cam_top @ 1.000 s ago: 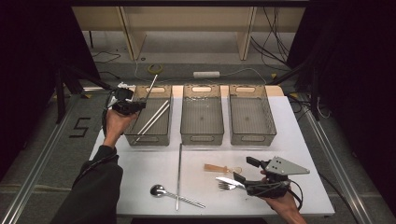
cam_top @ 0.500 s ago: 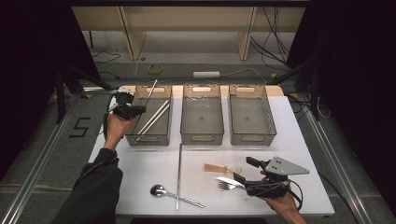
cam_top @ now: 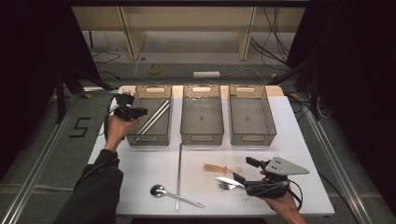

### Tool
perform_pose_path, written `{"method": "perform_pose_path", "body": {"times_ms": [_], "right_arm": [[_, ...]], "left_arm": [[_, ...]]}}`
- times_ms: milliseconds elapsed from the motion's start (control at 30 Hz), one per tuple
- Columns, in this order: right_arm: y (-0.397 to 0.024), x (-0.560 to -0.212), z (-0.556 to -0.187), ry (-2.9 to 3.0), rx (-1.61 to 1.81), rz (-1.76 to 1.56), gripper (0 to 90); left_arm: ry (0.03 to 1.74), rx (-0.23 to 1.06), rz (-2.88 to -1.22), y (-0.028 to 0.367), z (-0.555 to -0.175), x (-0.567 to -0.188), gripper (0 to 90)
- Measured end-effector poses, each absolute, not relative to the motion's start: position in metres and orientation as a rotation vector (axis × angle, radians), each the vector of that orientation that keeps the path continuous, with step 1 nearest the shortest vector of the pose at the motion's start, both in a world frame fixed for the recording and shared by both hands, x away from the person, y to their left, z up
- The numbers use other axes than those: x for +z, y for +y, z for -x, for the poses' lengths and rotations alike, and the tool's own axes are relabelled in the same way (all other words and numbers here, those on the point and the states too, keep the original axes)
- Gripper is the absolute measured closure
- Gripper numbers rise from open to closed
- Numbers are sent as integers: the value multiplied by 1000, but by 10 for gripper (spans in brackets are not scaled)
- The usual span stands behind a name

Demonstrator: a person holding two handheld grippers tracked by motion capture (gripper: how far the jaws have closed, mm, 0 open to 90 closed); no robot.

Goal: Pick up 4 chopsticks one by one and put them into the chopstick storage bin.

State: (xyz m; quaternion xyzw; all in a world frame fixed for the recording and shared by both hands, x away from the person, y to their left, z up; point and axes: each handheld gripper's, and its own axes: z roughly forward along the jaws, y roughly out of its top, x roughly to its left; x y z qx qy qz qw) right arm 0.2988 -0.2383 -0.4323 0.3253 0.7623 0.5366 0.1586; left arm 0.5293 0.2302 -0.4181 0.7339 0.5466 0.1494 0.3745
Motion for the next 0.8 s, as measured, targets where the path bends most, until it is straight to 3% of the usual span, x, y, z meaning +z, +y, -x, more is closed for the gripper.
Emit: {"method": "perform_pose_path", "body": {"times_ms": [300,500,800], "right_arm": [[-238,-432,-299,2176,1534,-932,262],[-238,-431,-298,2177,1531,-922,262],[-238,-430,-296,2174,1527,-914,262]], "left_arm": [[1438,299,-1872,226,-504,-406,490],[1454,251,-1833,231,-480,-396,458],[1416,225,-1905,211,-433,-397,417]]}}
